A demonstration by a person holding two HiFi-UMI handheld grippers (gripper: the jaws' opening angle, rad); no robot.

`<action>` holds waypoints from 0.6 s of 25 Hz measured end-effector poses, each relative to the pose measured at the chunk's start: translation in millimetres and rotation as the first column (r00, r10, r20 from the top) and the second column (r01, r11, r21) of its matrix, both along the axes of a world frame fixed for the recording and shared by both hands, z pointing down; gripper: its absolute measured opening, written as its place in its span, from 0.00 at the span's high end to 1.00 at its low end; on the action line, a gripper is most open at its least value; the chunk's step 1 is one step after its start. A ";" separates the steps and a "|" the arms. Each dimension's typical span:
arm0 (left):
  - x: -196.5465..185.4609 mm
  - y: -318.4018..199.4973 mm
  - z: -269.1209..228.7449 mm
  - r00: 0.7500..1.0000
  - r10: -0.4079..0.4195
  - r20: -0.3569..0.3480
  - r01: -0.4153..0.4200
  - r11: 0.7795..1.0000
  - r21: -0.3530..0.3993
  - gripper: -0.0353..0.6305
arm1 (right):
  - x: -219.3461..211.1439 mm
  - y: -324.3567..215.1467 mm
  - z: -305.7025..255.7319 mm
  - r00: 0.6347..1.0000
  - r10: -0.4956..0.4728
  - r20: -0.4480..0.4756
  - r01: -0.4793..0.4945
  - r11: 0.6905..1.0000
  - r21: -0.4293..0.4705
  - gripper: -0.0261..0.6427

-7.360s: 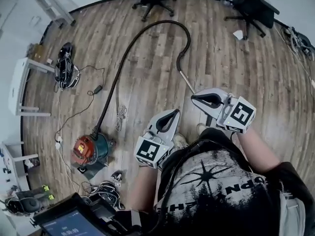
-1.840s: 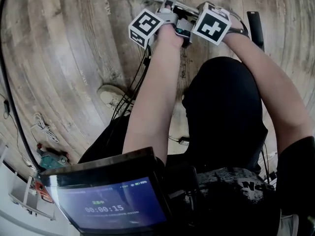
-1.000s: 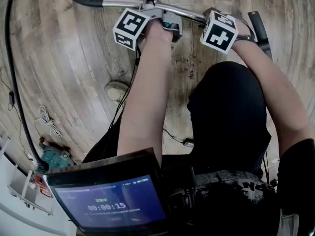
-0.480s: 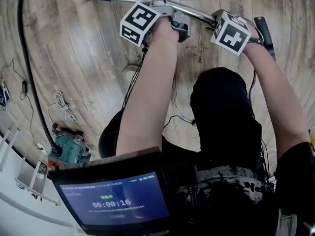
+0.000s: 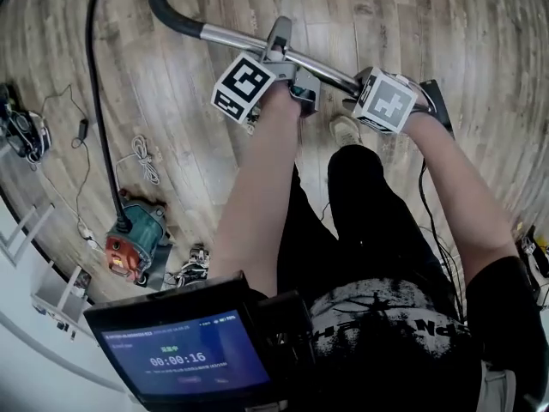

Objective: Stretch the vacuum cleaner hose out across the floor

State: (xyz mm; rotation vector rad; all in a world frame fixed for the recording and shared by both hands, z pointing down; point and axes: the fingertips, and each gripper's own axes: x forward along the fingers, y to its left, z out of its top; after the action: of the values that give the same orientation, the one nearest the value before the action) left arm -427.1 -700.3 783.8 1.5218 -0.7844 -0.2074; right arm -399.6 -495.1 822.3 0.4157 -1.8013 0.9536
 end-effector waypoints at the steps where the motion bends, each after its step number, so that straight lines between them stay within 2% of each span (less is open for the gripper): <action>1: 2.5 5.3 -26.7 1.000 0.010 -0.010 -0.010 1.000 0.018 0.85 | -1.4 6.6 -24.4 1.000 0.009 0.028 -0.009 1.000 -0.010 0.78; 3: 8.4 23.1 -77.0 0.999 0.025 -0.027 -0.024 0.999 0.034 0.85 | -2.4 26.3 -71.4 0.996 0.024 0.090 -0.021 0.999 -0.035 0.78; 5: 15.2 49.8 -119.2 0.999 0.026 -0.027 -0.025 1.000 0.019 0.87 | 4.0 52.2 -112.0 0.993 0.022 0.119 -0.017 0.999 -0.039 0.78; 7: 21.4 71.9 -155.7 1.000 0.013 -0.014 -0.012 1.000 0.008 0.88 | 16.3 67.8 -144.4 0.995 0.014 0.101 -0.016 1.000 0.015 0.77; 9: 21.6 93.0 -189.2 1.000 -0.013 0.006 0.013 1.000 0.005 0.88 | 27.0 75.8 -173.1 1.000 -0.005 0.024 0.002 0.990 0.143 0.74; 12: 24.3 117.0 -241.1 0.999 -0.033 0.007 0.033 0.999 0.009 0.88 | 37.0 80.4 -221.6 0.986 -0.029 -0.165 0.087 0.932 0.352 0.77; 14: 28.9 120.6 -271.0 0.999 -0.034 0.001 0.034 0.999 0.021 0.88 | 44.5 75.0 -251.3 0.971 0.007 -0.238 0.096 0.902 0.421 0.78; 15: 31.4 120.8 -279.8 1.000 -0.028 -0.003 0.028 0.999 0.029 0.88 | 47.8 73.3 -260.1 0.968 0.030 -0.247 0.083 0.897 0.435 0.79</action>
State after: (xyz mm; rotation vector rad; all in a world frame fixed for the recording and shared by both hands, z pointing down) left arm -395.7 -579.5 504.1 1.5377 -0.8043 -0.2424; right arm -351.8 -421.8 562.2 0.7591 -1.7769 0.4358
